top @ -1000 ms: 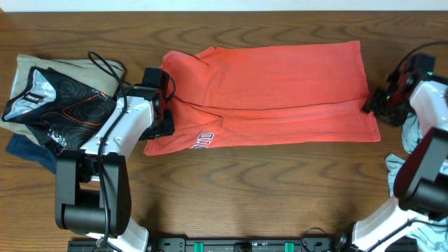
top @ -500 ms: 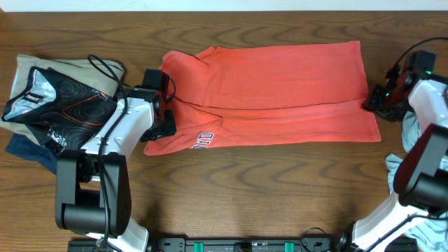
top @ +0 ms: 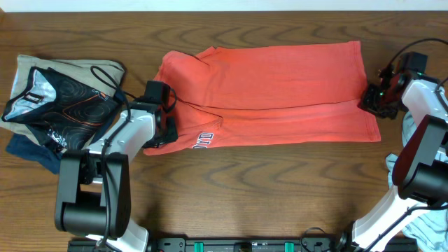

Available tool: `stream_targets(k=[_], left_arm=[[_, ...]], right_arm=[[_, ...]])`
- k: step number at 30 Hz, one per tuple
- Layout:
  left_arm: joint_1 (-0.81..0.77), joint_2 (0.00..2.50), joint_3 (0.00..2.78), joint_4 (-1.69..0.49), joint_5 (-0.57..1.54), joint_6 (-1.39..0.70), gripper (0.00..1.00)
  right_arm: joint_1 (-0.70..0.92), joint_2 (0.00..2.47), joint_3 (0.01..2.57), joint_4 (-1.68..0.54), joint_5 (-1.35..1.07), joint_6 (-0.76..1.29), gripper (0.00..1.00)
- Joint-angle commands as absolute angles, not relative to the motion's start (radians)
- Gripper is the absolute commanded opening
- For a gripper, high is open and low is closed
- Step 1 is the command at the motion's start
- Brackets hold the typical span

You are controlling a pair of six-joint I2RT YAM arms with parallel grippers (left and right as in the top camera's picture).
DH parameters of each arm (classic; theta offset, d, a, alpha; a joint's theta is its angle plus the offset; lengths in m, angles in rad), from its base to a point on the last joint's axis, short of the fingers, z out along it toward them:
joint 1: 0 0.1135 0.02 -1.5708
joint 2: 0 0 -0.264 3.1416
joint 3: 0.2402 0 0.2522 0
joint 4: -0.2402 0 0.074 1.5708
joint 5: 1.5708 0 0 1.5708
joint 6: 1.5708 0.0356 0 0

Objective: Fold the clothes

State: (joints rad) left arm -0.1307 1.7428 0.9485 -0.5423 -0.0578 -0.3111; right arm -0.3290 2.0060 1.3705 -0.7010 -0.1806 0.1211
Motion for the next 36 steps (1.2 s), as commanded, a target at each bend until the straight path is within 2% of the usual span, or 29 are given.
stream_targets(k=[1,6,10,17,25,26,27,28,30,36], left_arm=[[-0.125,1.753,0.887,-0.513,-0.061,-0.316,0.47],[-0.125,1.753,0.862,-0.506,-0.065,-0.316,0.47],[-0.125,1.753,0.859,-0.506,-0.064,-0.316,0.48],[-0.125,1.753,0.859,-0.506,-0.064,-0.316,0.47],[-0.125,1.753,0.859,-0.514,-0.064,-0.316,0.48],[-0.125,1.753,0.859,-0.514,-0.064,-0.316,0.48],[-0.125,1.753,0.858,-0.514,-0.065,-0.316,0.47],[-0.125,1.753,0.858,-0.515,-0.065,-0.316,0.48],[-0.125,1.753,0.855,-0.514,-0.065,-0.316,0.48],[-0.125,1.753,0.852,-0.519,-0.065,-0.316,0.48]], right_arm=[[-0.308,2.014,1.364,-0.686,-0.188,0.119,0.22],[-0.302,2.014,1.364,-0.657,-0.188,0.120,0.14],[-0.302,2.014,1.364,-0.638,-0.188,0.120,0.01],[-0.302,2.014,1.364,-0.598,-0.186,0.127,0.01],[-0.323,2.014,1.364,-0.467,-0.155,0.283,0.01],[-0.327,2.014,1.364,-0.464,-0.158,0.284,0.05],[-0.330,2.014,1.365,-0.466,-0.158,0.284,0.23],[-0.336,2.013,1.365,-0.476,-0.158,0.284,0.33],[-0.349,2.007,1.365,-0.516,-0.157,0.275,0.35],[-0.406,1.999,1.365,-0.682,-0.153,0.268,0.33]])
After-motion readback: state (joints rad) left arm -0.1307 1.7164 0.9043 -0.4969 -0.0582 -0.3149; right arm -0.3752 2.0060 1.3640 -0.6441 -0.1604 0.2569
